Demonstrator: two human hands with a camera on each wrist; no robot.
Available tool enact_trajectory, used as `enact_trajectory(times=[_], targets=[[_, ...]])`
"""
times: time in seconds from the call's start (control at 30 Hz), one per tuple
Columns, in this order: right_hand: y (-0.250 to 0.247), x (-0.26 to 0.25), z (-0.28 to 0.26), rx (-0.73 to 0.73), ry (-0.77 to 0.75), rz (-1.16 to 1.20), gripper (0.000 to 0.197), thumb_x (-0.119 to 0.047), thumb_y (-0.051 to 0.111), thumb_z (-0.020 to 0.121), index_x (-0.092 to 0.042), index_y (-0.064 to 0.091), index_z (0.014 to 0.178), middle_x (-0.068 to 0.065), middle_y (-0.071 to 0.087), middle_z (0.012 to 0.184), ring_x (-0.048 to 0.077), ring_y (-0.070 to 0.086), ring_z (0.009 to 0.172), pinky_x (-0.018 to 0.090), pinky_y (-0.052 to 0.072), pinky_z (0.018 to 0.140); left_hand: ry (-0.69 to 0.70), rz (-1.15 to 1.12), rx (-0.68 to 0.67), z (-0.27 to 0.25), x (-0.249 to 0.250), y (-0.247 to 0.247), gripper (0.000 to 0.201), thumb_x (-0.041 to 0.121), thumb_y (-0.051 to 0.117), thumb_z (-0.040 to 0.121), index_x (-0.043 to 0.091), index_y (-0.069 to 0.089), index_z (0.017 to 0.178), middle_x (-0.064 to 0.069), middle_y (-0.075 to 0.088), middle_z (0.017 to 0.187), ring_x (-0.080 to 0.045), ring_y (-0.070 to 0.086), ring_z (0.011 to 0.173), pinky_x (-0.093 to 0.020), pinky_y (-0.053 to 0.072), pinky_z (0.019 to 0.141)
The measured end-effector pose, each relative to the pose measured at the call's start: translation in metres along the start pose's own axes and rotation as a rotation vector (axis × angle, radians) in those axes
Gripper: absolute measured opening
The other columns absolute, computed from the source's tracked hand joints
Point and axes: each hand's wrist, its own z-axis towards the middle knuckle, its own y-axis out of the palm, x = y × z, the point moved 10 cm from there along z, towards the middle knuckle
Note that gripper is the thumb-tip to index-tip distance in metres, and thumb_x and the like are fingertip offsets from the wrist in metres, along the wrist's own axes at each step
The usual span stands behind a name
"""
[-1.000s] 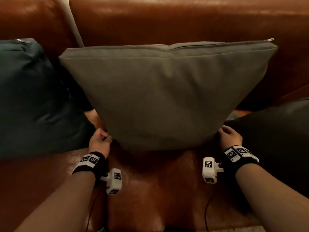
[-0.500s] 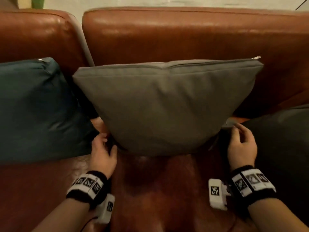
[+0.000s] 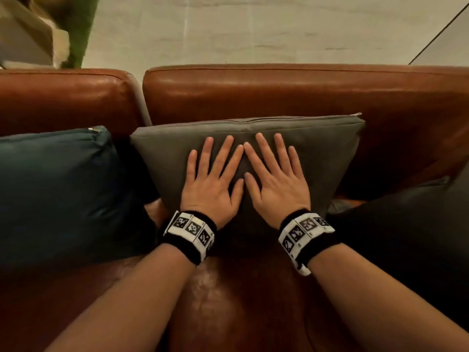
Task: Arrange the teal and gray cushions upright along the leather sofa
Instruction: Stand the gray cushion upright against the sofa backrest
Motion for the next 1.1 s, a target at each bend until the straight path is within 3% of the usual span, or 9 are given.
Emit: enact_trajectory(times=[0.17,0.33,0.43,0.53,0.67,0.77,0.9,1.0,1.1], targets=[[-0.006,0.051,0.001,0.011,0.132,-0.037,0.065,-0.059,0.025,0.097,-0.038,0.006,0.156,-0.01,0.002,0.165,0.016,-0.005,0.152,0.042,0.0,0.123,-0.119,0.014,0.03,0.005,-0.042,-0.011,0.065,0.054,0.029,0.093,0.038,0.009,0.153,0.007,0.004,0.163,-0.026,-0.004,0.151,-0.059,-0.004,0.117],[-0.01,0.093,-0.007,-0.071,0.309,-0.032,0.065,-0.063,0.01,0.096,-0.04,-0.006,0.155,-0.015,-0.012,0.164,0.015,-0.022,0.149,0.047,-0.009,0.121,-0.223,0.021,0.009,0.006,-0.085,-0.019,0.065,0.058,0.022,0.093,0.039,0.0,0.152,0.007,0.001,0.164,-0.027,-0.006,0.15,-0.059,-0.002,0.117],[-0.022,0.086,-0.014,-0.036,0.405,0.003,0.066,-0.056,0.017,0.097,-0.034,0.0,0.157,-0.007,-0.01,0.165,0.022,-0.02,0.15,0.05,-0.007,0.121,-0.218,0.026,0.023,0.004,-0.079,-0.026,0.067,0.052,0.025,0.093,0.032,0.005,0.154,0.002,0.005,0.164,-0.031,-0.004,0.15,-0.059,-0.002,0.118],[-0.033,0.018,-0.007,0.03,0.211,0.042,0.065,-0.047,0.028,0.096,-0.028,0.014,0.157,0.001,0.004,0.166,0.026,-0.007,0.152,0.051,-0.002,0.121,-0.071,0.01,0.029,0.009,-0.039,-0.03,0.069,0.042,0.034,0.091,0.025,0.014,0.154,0.001,0.01,0.163,-0.03,0.003,0.15,-0.056,0.002,0.119],[-0.003,-0.033,0.004,-0.104,-0.046,0.0,0.059,-0.046,0.021,0.101,-0.034,0.009,0.157,-0.009,0.004,0.165,0.017,-0.007,0.152,0.048,-0.004,0.122,0.026,0.018,-0.033,0.016,-0.024,-0.021,0.063,0.051,0.021,0.096,0.032,0.005,0.154,0.009,0.002,0.163,-0.023,-0.003,0.151,-0.056,-0.001,0.118],[-0.006,0.02,0.009,-0.092,0.028,-0.041,0.059,-0.053,0.02,0.1,-0.039,0.008,0.156,-0.016,0.006,0.164,0.014,-0.005,0.152,0.043,-0.002,0.122,0.032,0.059,-0.058,0.018,-0.048,-0.018,0.063,0.058,0.016,0.096,0.038,-0.002,0.153,0.011,-0.001,0.163,-0.022,-0.004,0.151,-0.056,-0.001,0.118],[-0.016,0.093,0.002,-0.156,0.229,-0.056,0.059,-0.057,0.009,0.099,-0.043,-0.004,0.154,-0.023,-0.009,0.162,0.012,-0.018,0.15,0.044,-0.011,0.121,-0.073,0.033,-0.08,0.02,-0.081,-0.027,0.064,0.064,0.008,0.094,0.04,-0.006,0.151,0.009,-0.002,0.163,-0.023,-0.007,0.15,-0.053,-0.004,0.119],[-0.035,0.086,0.007,-0.098,0.252,-0.028,0.058,-0.048,0.025,0.099,-0.034,0.019,0.155,-0.011,0.014,0.164,0.023,-0.001,0.152,0.05,-0.007,0.121,-0.114,-0.006,-0.098,0.023,-0.077,-0.034,0.064,0.063,0.011,0.093,0.037,0.005,0.151,0.003,0.014,0.161,-0.028,0.005,0.149,-0.054,-0.003,0.119],[-0.059,0.058,0.029,0.013,0.202,0.052,0.049,-0.041,0.045,0.094,-0.019,0.047,0.137,0.006,0.045,0.144,0.03,0.03,0.141,0.053,0.009,0.121,-0.109,-0.069,-0.1,0.04,-0.059,-0.041,0.063,0.06,0.017,0.095,0.03,0.022,0.15,0.003,0.027,0.157,-0.026,0.015,0.147,-0.054,-0.001,0.119]])
